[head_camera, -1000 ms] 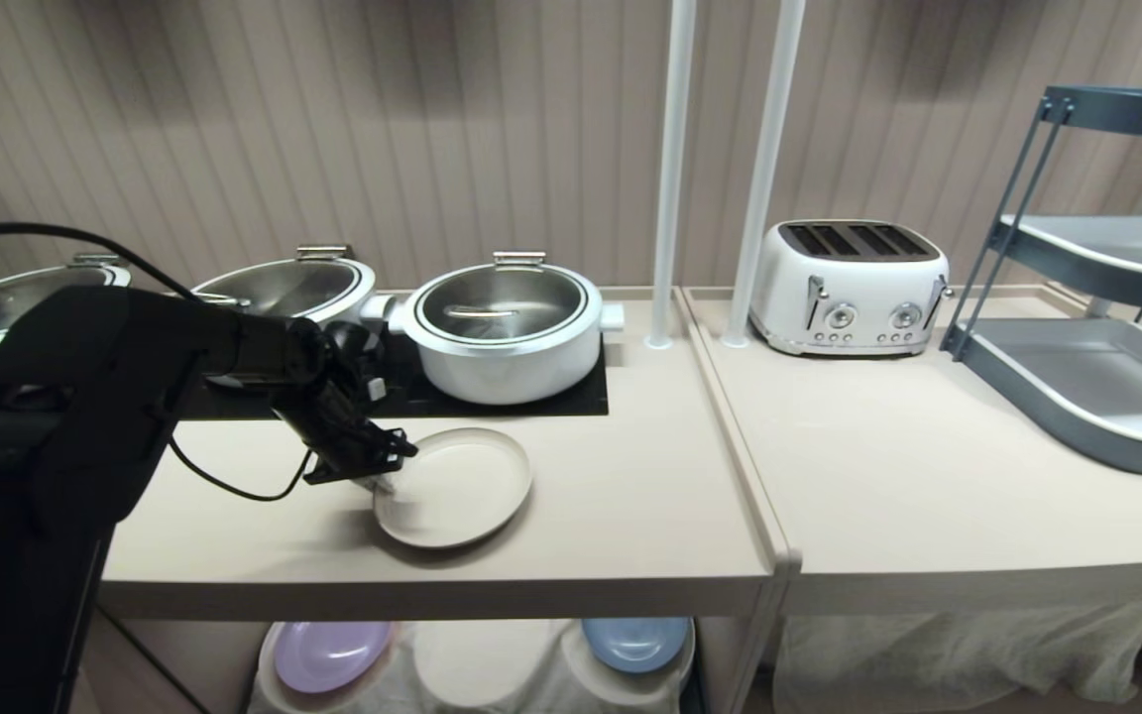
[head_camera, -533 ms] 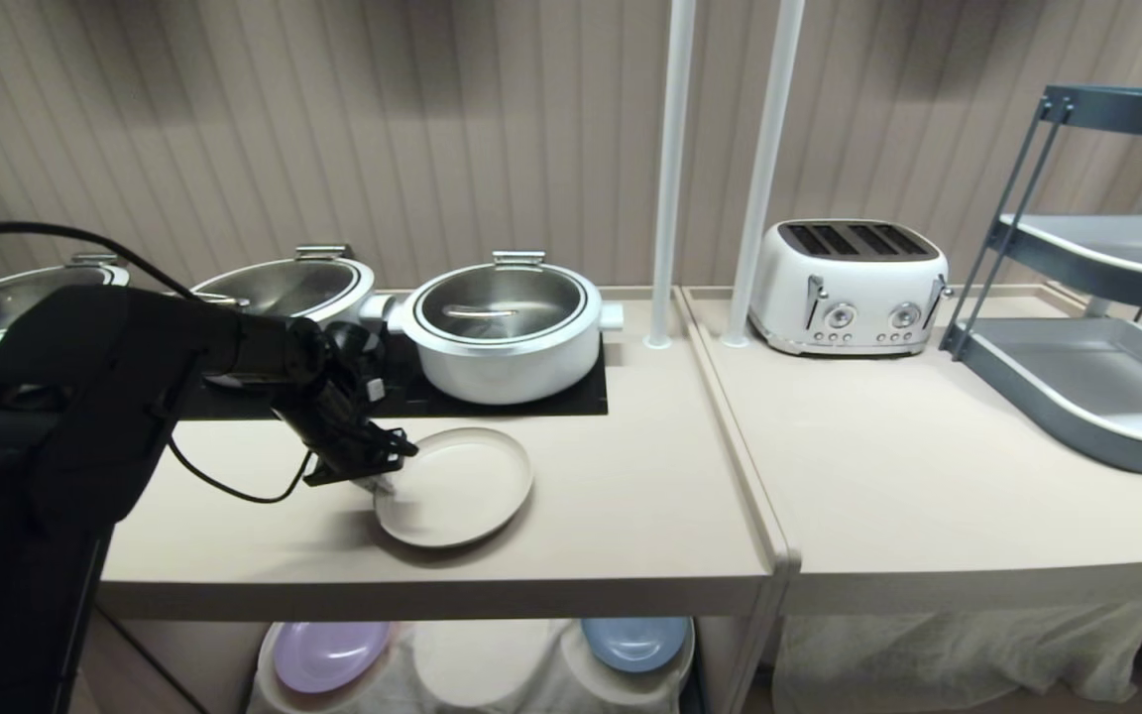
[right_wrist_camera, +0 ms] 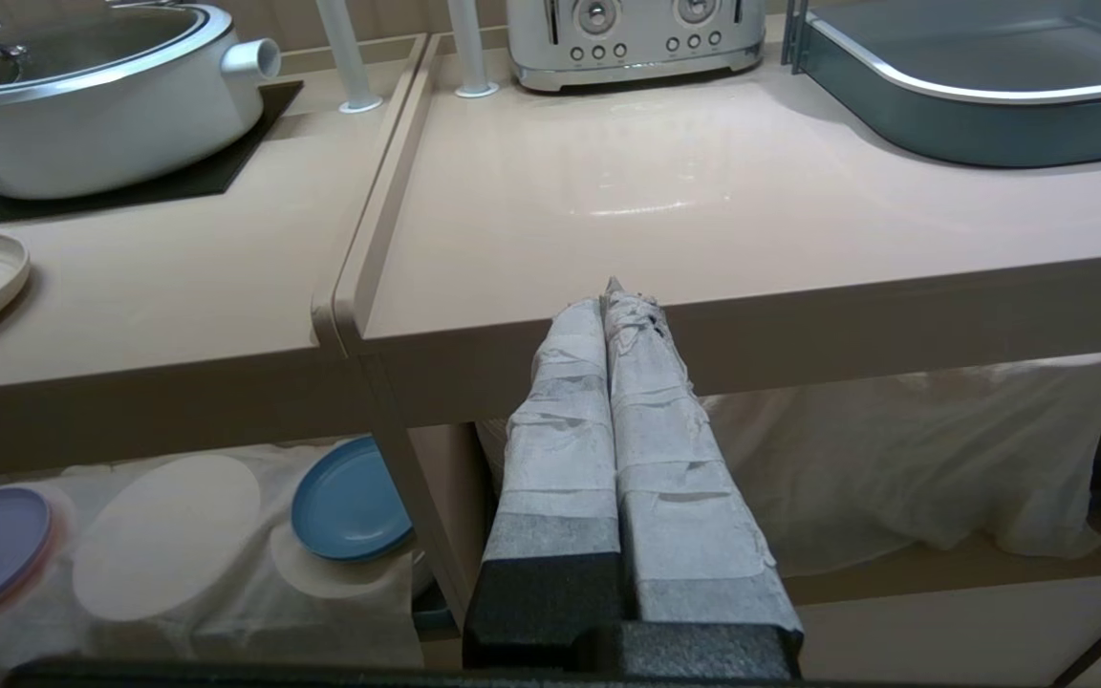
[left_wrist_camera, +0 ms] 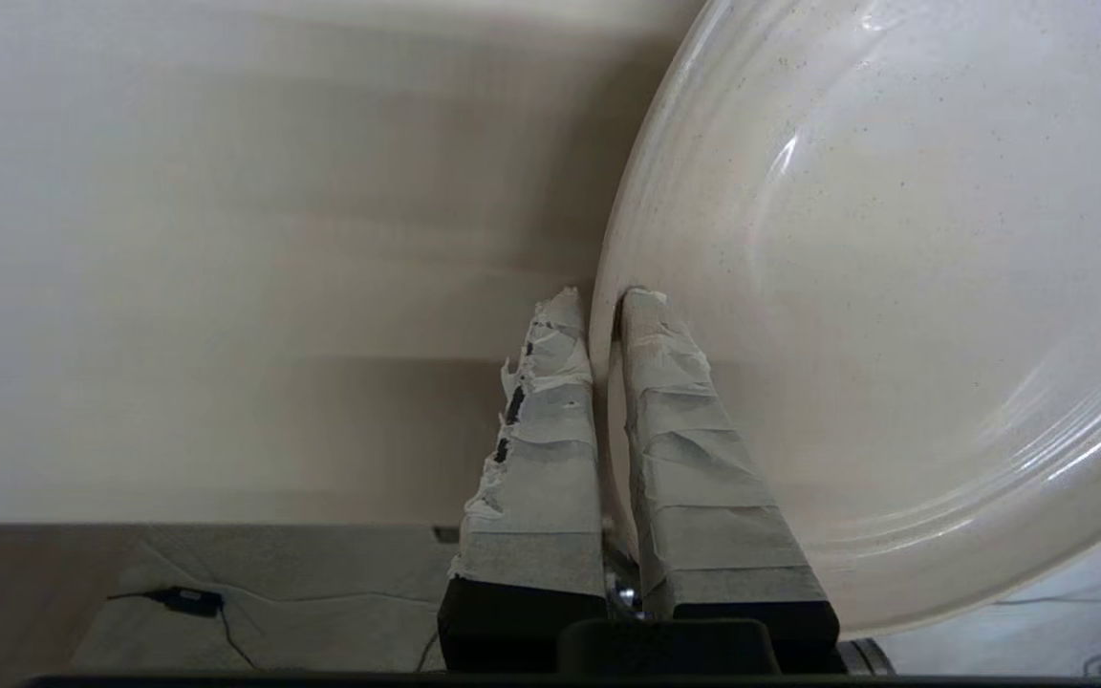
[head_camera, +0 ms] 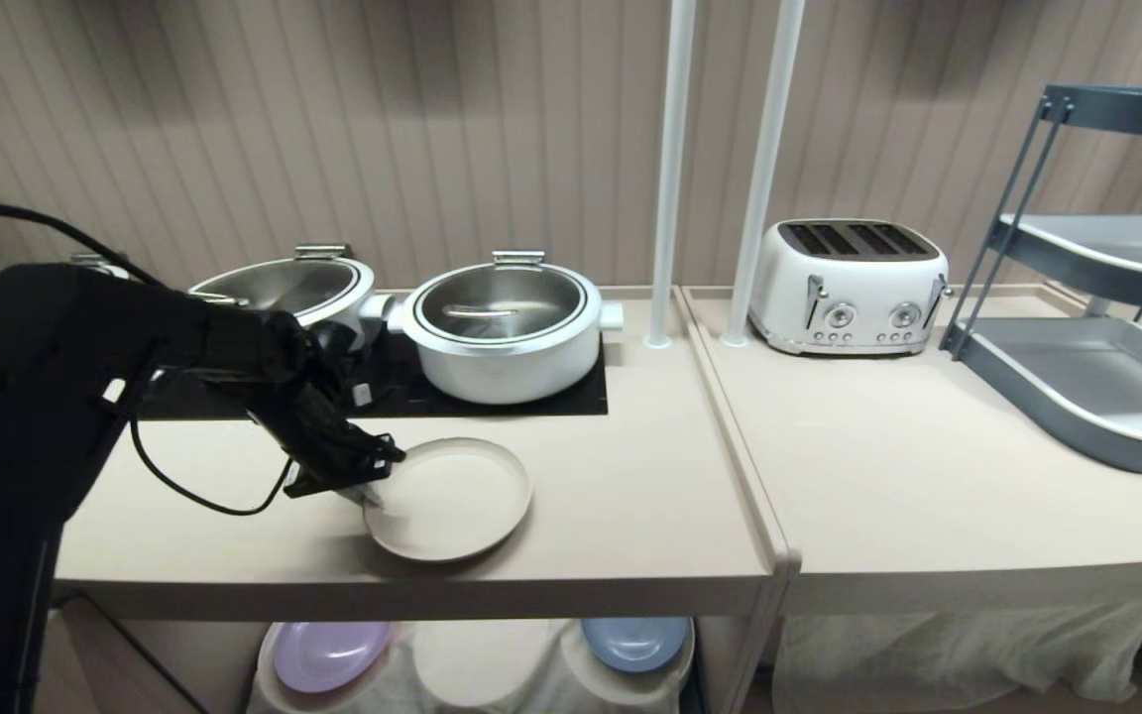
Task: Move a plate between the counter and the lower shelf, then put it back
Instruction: Pick up the plate, then put the plate in the cupboard
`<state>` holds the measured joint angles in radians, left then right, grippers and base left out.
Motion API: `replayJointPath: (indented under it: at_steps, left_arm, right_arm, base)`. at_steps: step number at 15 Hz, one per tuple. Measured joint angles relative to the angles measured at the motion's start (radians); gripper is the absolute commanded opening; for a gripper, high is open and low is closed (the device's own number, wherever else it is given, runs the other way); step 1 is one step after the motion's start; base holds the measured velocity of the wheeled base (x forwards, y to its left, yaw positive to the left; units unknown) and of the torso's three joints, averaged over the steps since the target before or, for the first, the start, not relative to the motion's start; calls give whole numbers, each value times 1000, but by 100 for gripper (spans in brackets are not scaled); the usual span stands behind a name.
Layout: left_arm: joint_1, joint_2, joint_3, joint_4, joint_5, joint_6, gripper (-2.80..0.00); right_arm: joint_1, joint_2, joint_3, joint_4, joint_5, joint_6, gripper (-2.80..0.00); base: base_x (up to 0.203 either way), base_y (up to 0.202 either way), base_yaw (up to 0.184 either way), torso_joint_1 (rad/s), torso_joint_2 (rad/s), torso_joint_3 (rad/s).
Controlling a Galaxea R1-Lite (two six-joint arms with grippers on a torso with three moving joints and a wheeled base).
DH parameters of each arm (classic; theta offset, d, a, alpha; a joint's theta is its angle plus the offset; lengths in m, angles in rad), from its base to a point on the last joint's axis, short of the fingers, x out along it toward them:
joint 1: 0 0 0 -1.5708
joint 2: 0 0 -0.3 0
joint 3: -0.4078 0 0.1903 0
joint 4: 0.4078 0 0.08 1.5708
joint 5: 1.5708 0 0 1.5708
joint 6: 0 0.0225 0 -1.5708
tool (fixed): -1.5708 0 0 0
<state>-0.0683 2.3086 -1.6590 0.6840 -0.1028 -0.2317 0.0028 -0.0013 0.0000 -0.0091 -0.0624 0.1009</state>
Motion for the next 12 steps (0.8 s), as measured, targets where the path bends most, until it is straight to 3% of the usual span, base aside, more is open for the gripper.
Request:
replayJointPath:
  at_steps: [12]
  left_arm:
    - [5,-360,440,-6,-100,-55,-280]
  right_arm:
    - [0,0,0,0,0,-1,-280]
  base:
    - [0,0,0,0,0,0]
